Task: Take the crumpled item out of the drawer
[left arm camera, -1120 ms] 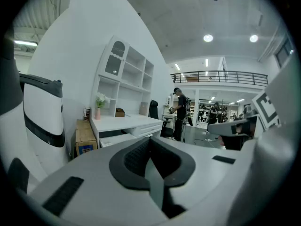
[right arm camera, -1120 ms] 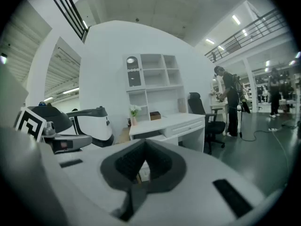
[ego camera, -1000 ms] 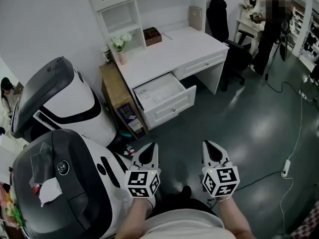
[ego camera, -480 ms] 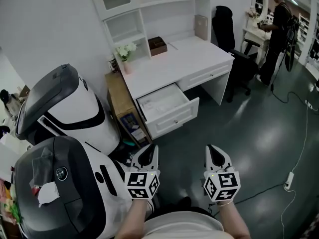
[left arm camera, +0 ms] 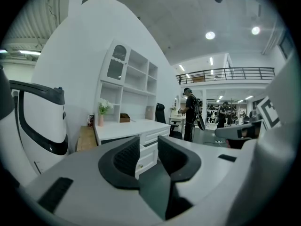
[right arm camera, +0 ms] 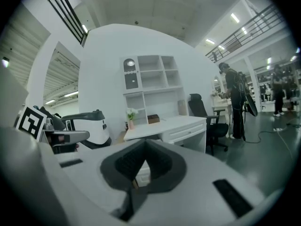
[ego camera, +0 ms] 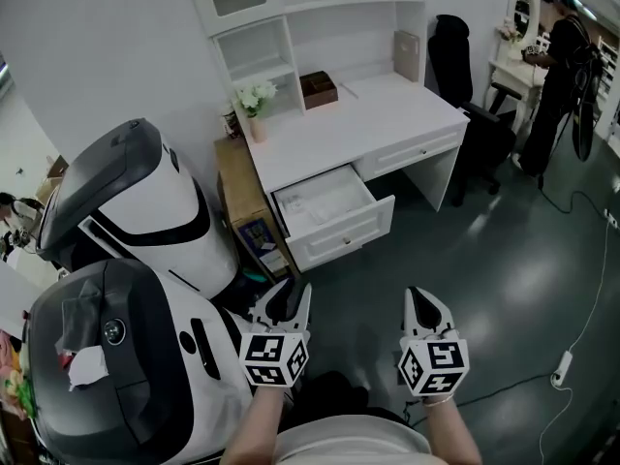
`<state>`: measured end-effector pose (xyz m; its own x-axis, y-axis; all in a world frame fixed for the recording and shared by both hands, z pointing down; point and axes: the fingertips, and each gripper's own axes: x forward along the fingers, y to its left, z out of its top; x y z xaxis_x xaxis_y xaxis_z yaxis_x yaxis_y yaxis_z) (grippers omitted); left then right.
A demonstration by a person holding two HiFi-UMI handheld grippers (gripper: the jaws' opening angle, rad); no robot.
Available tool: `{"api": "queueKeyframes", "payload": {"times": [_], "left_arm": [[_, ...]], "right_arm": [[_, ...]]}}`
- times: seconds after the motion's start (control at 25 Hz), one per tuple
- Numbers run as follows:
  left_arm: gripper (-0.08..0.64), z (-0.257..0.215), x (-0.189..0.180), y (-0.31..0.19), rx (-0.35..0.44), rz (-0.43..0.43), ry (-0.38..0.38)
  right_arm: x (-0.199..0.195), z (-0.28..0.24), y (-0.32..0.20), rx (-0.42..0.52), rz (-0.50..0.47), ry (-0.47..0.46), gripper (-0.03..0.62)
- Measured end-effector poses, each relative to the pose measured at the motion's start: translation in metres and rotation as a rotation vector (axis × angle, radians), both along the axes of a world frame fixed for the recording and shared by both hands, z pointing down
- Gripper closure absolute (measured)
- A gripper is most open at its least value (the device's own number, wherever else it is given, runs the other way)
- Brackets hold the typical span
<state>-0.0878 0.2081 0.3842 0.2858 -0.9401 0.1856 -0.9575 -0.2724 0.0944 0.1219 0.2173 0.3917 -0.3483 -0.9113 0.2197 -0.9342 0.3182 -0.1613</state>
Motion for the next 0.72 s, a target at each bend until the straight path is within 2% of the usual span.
{"api": "queueKeyframes", "payload": {"times": [0.36,0.72], "left_arm": [[0.445,0.0,0.003,-0.025,-0.009,-0.014,-0.021],[0.434,0.008,-0.006,-0.09,-0.016,-0.008,-0.017]], "right_arm": [[0.009,0.003,-0.026,-0.019,0.01,-0.022,0.591],[0.0,0.006,-0.08,-0.025,0.01,-0.014,0.591]]}}
